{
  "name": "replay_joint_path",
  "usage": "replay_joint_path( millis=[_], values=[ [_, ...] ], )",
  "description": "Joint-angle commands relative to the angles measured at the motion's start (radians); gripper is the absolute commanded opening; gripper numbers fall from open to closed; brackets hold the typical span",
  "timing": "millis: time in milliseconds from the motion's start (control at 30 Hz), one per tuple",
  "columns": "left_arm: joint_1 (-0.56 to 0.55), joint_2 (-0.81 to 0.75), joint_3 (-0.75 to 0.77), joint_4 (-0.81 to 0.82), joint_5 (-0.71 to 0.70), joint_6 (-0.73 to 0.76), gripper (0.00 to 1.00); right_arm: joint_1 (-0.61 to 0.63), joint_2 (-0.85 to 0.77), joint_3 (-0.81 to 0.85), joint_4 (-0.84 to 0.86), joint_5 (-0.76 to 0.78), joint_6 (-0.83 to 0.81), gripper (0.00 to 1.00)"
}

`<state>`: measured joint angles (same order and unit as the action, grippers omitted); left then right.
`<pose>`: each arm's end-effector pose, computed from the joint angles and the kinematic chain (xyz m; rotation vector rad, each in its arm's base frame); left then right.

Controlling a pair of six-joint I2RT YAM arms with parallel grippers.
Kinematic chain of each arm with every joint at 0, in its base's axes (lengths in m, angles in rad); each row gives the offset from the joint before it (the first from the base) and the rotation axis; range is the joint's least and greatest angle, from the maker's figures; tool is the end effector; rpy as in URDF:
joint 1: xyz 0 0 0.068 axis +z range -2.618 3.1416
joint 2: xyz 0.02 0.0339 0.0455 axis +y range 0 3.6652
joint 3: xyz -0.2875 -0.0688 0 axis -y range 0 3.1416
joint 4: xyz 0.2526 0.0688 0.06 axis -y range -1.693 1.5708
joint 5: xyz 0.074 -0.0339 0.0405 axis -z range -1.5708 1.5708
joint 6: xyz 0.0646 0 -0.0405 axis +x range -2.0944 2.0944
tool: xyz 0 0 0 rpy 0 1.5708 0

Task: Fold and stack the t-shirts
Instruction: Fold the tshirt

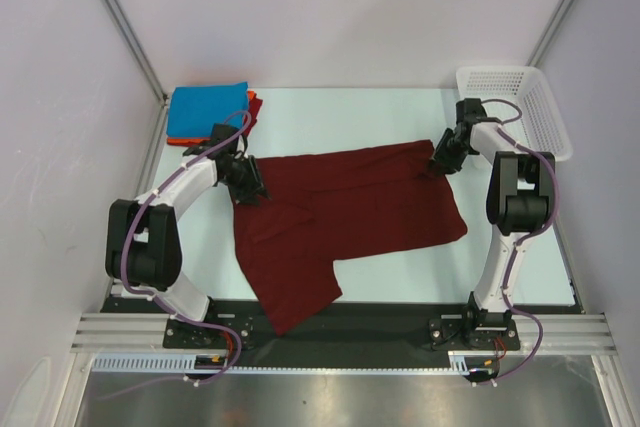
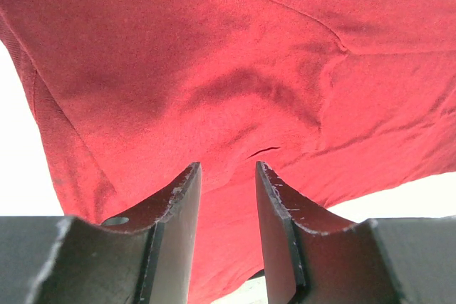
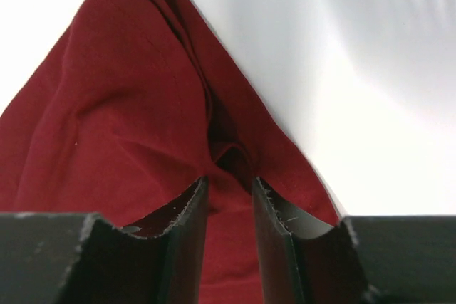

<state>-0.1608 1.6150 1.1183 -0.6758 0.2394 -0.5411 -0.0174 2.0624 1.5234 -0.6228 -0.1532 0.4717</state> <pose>0.3296 -0.0690 0.2070 -0.4633 2.7674 -0.5115 0.4582 0.0019 0.1623 0.6252 2.6867 0.3351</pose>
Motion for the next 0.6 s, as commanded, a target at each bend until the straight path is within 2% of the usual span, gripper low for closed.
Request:
replay_joint_path(
  millis=[0, 300, 333, 567],
  values=[
    [0.009, -0.041, 0.008, -0.007, 0.005, 0.004, 0.42, -0.012, -0.036, -0.023, -0.012, 0.006, 0.039, 0.36],
    [0.012, -0.038, 0.008, -0.001, 0.009, 0.004, 0.42, 0.014, -0.048, -0.009, -0.060, 0.127, -0.018, 0.36],
    [0.012, -0.040, 0.008, -0.001, 0.009, 0.004, 0.42, 0.048, -0.051, -0.014, -0.060, 0.135, -0.022, 0.36],
    [0.020, -0.049, 0.011, -0.005, 0.006, 0.009, 0.42, 0.063, -0.028, -0.025, -0.023, 0.139, -0.027, 0.32]
  ],
)
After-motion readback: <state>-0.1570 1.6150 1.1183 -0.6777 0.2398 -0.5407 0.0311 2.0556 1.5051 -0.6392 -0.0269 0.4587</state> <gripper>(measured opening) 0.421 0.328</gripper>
